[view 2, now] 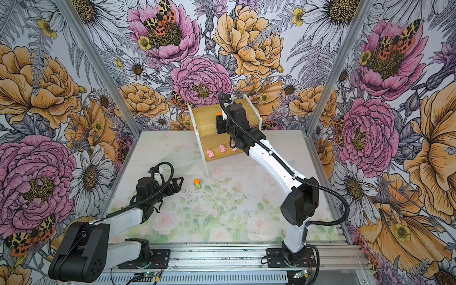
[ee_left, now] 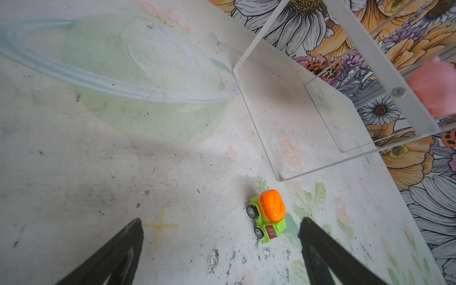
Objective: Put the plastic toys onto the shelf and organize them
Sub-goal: 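Set the green truck on the upper shelf, open and withdraw the right gripper, then lower the right gripper onto the last green truck and grasp it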
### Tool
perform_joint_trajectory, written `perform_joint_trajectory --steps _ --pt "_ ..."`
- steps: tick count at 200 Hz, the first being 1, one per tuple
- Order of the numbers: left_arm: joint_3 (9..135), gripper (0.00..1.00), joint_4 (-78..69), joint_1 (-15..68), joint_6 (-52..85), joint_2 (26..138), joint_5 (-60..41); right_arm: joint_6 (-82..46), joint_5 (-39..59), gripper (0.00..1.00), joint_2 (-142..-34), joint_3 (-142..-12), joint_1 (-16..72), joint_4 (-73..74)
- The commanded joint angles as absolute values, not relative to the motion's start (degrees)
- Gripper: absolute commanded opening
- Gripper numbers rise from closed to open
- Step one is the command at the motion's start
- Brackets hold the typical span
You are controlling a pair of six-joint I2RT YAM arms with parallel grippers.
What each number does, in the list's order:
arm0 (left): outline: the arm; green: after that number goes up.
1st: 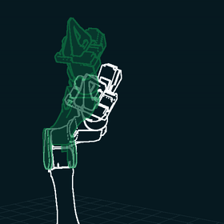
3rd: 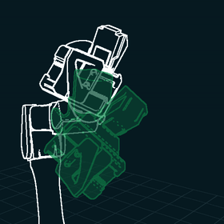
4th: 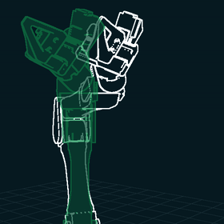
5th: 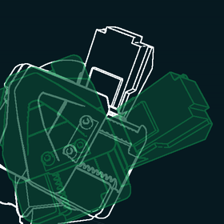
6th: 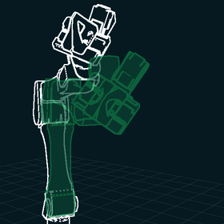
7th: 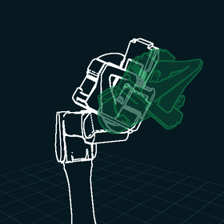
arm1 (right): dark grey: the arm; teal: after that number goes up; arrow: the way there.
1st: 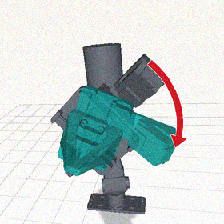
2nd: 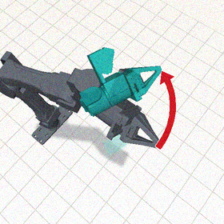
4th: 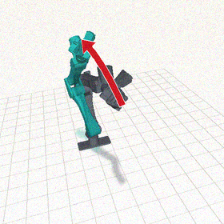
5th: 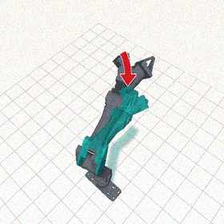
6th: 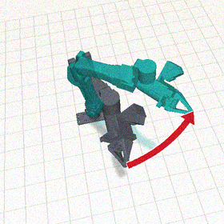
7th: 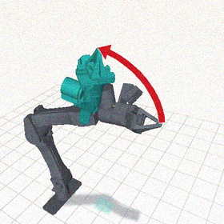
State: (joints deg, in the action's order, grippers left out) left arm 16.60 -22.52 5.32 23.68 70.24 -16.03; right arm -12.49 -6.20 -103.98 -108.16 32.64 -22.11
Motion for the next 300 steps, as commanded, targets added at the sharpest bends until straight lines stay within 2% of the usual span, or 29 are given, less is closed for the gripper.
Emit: perform_joint_trajectory --steps 1,111,191,216,233,266,300 --pt "17.2 0.99 -23.7 4.6 24.0 70.4 -17.0 -12.5 -6.3 0.37 -104.0 -108.1 32.5 -21.9" --pt "17.3 0.99 -23.8 4.6 24.0 70.6 -17.1 -10.5 -6.1 0.54 -100.5 -107.9 32.8 -21.9" --pt "17.2 0.99 -23.7 4.5 24.0 70.6 -17.1 -7.9 -3.0 0.62 -89.7 -101.5 33.3 -21.8" --pt "17.2 0.99 -23.7 4.6 24.0 70.6 -17.1 -5.2 0.8 0.63 -85.0 -93.7 34.9 -20.8" --pt "17.3 0.99 -23.7 4.6 24.0 70.7 -17.2 -1.3 2.1 0.64 -81.0 -82.8 37.7 -15.0" --pt "17.2 0.99 -23.9 4.5 24.1 70.7 -17.2 1.4 0.3 0.64 -75.4 -58.2 45.1 4.7" --pt "17.4 0.99 -23.7 4.5 24.1 71.0 -17.5 -8.6 -6.5 0.65 -78.6 -37.9 51.8 33.6"
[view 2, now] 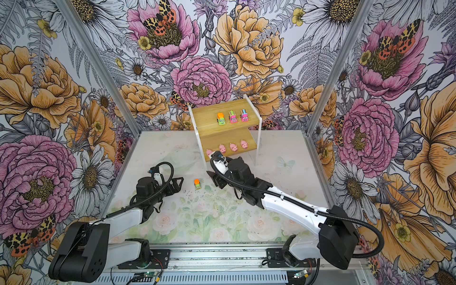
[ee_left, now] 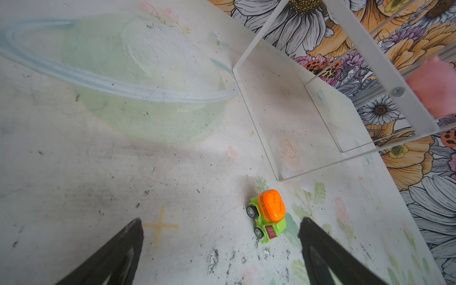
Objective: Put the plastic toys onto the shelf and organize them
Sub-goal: 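Lower the right gripper onto the last green truck and grasp it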
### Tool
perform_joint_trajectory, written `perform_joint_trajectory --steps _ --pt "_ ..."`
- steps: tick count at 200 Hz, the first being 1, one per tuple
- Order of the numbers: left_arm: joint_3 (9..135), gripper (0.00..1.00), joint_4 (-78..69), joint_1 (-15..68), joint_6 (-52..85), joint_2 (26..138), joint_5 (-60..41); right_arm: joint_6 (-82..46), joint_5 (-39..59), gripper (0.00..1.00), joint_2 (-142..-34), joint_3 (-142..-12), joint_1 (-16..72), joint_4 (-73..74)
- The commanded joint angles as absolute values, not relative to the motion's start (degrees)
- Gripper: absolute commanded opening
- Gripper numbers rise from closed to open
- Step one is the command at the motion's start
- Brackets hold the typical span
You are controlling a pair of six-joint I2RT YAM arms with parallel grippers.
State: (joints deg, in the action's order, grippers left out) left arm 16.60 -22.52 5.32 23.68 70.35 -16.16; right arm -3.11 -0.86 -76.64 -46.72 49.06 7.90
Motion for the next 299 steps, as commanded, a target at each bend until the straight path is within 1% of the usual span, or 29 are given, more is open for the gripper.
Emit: perform_joint_trajectory --steps 1,11,25,46,73,105,173,299 --pt "17.4 0.99 -23.8 4.5 24.1 71.0 -17.6 -8.7 -6.9 0.65 -78.8 -37.5 52.0 34.4" --pt "17.4 0.99 -23.7 4.5 24.1 70.9 -17.6 -8.9 -9.9 0.65 -82.2 -35.0 54.0 39.8" --pt "17.4 0.99 -23.7 4.5 24.1 70.9 -17.5 -9.6 -14.5 0.65 -88.0 -34.5 56.4 43.8" --pt "17.3 0.99 -23.8 4.2 24.3 70.9 -17.6 -9.9 -17.7 0.65 -97.0 -35.4 59.2 51.6" --pt "17.2 0.99 -23.9 4.1 24.4 70.9 -17.6 -10.9 -18.7 0.65 -106.3 -39.6 59.9 55.6" --pt "17.2 0.99 -24.0 4.0 24.5 71.0 -17.7 -11.8 -18.8 0.64 -112.8 -44.1 59.9 55.8" --pt "17.4 0.99 -23.9 3.9 24.5 71.3 -17.9 -13.9 -18.8 0.63 -120.2 -49.9 58.7 54.3" --pt "17.7 0.99 -23.8 3.8 24.5 71.7 -18.1 -16.4 -16.7 0.61 -125.6 -55.2 56.9 51.3"
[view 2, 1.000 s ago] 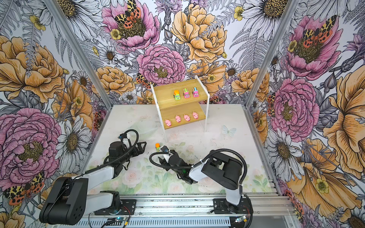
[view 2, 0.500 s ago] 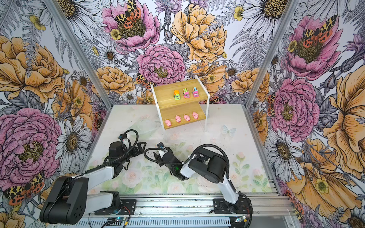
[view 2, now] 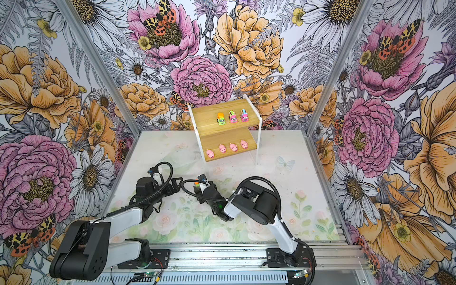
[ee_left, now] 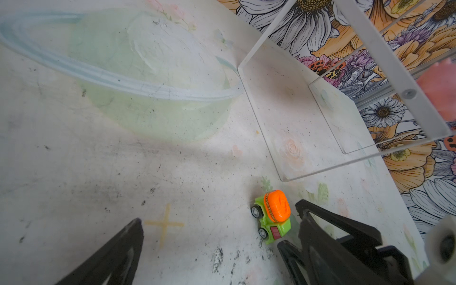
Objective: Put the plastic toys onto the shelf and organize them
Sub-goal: 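Lower the right gripper onto the last green truck and grasp it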
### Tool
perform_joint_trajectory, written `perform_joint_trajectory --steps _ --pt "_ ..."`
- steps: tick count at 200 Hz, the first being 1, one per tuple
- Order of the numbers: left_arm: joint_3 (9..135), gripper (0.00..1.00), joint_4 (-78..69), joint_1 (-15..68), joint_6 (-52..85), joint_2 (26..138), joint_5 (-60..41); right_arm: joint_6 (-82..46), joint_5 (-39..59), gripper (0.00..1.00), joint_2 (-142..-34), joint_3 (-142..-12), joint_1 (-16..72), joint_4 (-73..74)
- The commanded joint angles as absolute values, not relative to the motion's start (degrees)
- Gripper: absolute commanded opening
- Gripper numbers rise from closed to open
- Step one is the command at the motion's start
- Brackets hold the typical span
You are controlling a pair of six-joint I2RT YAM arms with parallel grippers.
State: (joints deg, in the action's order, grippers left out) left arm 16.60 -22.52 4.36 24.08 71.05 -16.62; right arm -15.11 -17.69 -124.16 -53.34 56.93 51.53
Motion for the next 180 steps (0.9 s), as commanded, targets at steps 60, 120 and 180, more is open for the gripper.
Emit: perform_joint_trajectory --steps 60,120,180 --pt "17.8 0.99 -23.8 3.8 24.5 71.7 -18.1 -16.8 -16.1 0.60 -127.4 -57.3 56.7 49.8" --pt "17.8 0.99 -23.8 3.8 24.4 71.8 -18.3 -17.4 -14.2 0.44 -128.1 -59.1 55.5 46.7" --pt "17.6 0.99 -23.8 3.7 24.4 71.5 -18.1 -17.7 -12.8 0.27 -127.9 -58.9 55.3 46.1"
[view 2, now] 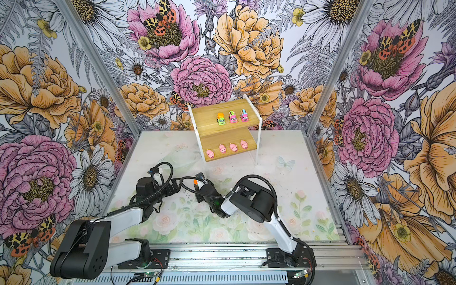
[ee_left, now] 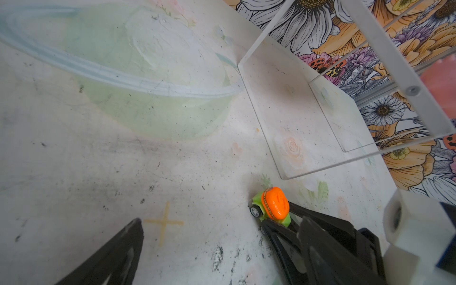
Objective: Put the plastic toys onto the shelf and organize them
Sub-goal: 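Lower the right gripper onto the last green truck and grasp it, then lift the last green truck with the right gripper to the upper shelf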
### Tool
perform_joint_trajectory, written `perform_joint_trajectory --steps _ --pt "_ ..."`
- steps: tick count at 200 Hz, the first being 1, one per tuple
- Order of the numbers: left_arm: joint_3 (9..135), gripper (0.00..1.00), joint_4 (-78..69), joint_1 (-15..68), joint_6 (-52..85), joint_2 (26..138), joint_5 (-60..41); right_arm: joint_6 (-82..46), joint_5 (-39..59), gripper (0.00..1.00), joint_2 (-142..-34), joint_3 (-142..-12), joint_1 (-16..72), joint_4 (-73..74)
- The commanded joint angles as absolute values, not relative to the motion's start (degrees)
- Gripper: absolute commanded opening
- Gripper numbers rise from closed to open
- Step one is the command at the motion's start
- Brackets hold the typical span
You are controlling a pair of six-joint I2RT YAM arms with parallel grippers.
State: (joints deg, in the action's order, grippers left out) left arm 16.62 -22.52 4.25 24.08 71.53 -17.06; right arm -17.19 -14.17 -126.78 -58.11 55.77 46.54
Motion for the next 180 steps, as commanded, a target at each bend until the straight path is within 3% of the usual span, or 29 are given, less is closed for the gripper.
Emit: perform_joint_trajectory --steps 1,55,98,144,180 --pt "17.5 0.99 -23.8 3.7 24.4 71.5 -18.1 -17.8 -12.7 0.27 -127.9 -58.8 55.3 46.1" --pt "17.5 0.99 -23.8 3.7 24.5 71.4 -18.1 -16.5 -8.5 0.18 -123.9 -55.7 55.3 48.4" --pt "17.5 0.99 -24.1 3.6 24.5 71.5 -18.4 -15.7 -6.5 0.17 -109.5 -50.2 55.3 44.6" --pt "17.5 0.99 -24.2 3.4 24.5 71.6 -18.8 -10.6 -8.5 0.17 -89.5 -54.1 54.9 22.6" --pt "17.4 0.99 -24.3 3.3 24.5 71.6 -18.8 -6.3 -12.7 0.17 -80.9 -64.0 53.6 6.0"
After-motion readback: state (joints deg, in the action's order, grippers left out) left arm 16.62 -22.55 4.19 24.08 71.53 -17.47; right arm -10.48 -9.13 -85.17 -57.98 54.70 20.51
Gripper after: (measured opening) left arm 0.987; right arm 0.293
